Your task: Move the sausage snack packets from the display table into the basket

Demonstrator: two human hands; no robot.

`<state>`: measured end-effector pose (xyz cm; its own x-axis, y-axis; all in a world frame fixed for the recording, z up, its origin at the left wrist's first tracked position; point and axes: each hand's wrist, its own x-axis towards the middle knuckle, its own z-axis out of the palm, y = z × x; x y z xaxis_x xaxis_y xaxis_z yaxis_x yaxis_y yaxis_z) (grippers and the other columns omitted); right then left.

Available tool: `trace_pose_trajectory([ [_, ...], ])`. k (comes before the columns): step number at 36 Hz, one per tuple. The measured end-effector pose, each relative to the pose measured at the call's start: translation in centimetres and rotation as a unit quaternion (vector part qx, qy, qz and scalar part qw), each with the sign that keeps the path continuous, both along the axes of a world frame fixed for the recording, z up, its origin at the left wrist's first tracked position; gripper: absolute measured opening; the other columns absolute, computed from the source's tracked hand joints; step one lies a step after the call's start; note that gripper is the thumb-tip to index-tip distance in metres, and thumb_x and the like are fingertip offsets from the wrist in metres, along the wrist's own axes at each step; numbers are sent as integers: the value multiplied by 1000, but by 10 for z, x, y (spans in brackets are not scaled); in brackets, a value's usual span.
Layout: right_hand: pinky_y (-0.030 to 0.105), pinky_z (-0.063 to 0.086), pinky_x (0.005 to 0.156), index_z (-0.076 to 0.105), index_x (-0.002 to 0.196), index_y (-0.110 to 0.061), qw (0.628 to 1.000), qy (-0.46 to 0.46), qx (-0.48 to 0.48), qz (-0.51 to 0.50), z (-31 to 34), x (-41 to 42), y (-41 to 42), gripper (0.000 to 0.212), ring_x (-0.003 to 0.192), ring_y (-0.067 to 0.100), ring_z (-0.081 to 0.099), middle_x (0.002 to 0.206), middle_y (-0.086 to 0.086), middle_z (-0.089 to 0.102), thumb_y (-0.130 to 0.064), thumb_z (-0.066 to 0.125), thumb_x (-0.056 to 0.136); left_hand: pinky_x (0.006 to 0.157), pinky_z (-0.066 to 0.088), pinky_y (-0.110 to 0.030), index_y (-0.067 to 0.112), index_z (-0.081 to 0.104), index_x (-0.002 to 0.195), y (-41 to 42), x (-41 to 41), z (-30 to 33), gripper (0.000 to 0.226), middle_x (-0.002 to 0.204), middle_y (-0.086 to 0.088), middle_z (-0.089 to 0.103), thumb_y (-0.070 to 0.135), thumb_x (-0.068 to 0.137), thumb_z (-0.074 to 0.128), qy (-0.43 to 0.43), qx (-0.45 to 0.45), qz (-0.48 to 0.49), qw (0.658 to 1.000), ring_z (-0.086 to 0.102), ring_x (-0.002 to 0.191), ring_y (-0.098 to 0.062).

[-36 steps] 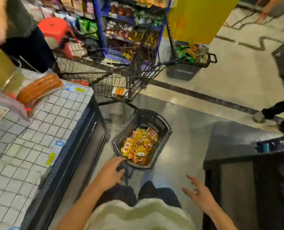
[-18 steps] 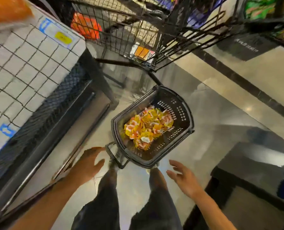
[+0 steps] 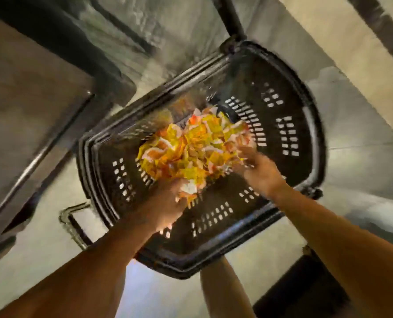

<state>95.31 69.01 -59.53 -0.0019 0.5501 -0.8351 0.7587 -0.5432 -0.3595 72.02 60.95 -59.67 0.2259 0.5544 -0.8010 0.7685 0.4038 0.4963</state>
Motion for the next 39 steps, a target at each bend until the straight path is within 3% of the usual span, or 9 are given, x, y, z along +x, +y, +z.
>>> trace_pose_trajectory([
  [3,35,46,104,54,141,-18,999,-46,-11,-17,-53,9,15,54,124,26,59,131,5,64,-24,73,91,116,24,-26,19,44,148,14,6,-50,50,155,-5,39,23,100,57,25,19,-56,998,32,145,-22],
  [6,27,43,86,60,132,-17,994,-96,1,-51,-100,17,28,47,115,23,62,118,0,65,-31,74,90,114,26,-30,20,49,145,26,3,-92,50,150,-3,45,27,97,60,45,53,-97,993,38,140,-23],
  [11,15,49,84,31,151,-6,982,-132,-37,-126,-164,21,39,90,130,31,51,146,14,50,-31,83,82,120,27,-46,22,46,146,25,-7,-146,52,156,-8,36,28,96,60,76,93,-118,986,27,148,-31],
  [14,37,42,110,16,155,-10,979,-132,-40,-151,-197,15,33,107,136,34,47,152,14,45,-41,85,79,120,27,-47,23,46,146,18,-14,-162,56,158,-6,33,29,93,64,75,116,-124,983,26,148,-31],
  [17,55,30,118,6,158,-12,971,-185,-39,-145,-218,12,29,122,145,41,31,156,18,36,-59,81,74,116,33,-53,16,53,141,11,-20,-166,60,153,-10,39,20,84,74,48,153,-111,981,30,145,-37],
  [22,47,44,106,42,147,-18,968,-199,-28,-147,-225,15,24,94,134,35,45,145,13,49,-60,80,73,118,31,-48,16,55,139,10,-21,-165,58,153,-5,39,16,85,73,36,153,-81,984,27,147,-32],
  [28,26,46,67,68,92,-18,970,-173,-2,-171,-199,22,26,36,79,15,60,91,0,68,-45,85,74,119,24,-39,19,53,141,16,-21,-156,54,155,-1,34,17,89,68,32,124,-85,988,18,149,-25],
  [35,43,59,92,75,105,-12,969,-111,-35,-218,-152,40,22,36,93,23,72,97,7,76,-30,87,77,119,18,-31,15,58,135,23,-18,-128,43,157,-5,34,18,93,67,40,52,-52,996,17,150,-22],
  [39,47,61,89,76,97,-13,948,-55,-29,-311,-115,31,9,22,86,25,74,92,9,77,-26,85,81,99,42,-23,15,62,130,26,-14,-100,37,142,-3,49,17,94,66,27,7,26,999,45,129,-15],
])
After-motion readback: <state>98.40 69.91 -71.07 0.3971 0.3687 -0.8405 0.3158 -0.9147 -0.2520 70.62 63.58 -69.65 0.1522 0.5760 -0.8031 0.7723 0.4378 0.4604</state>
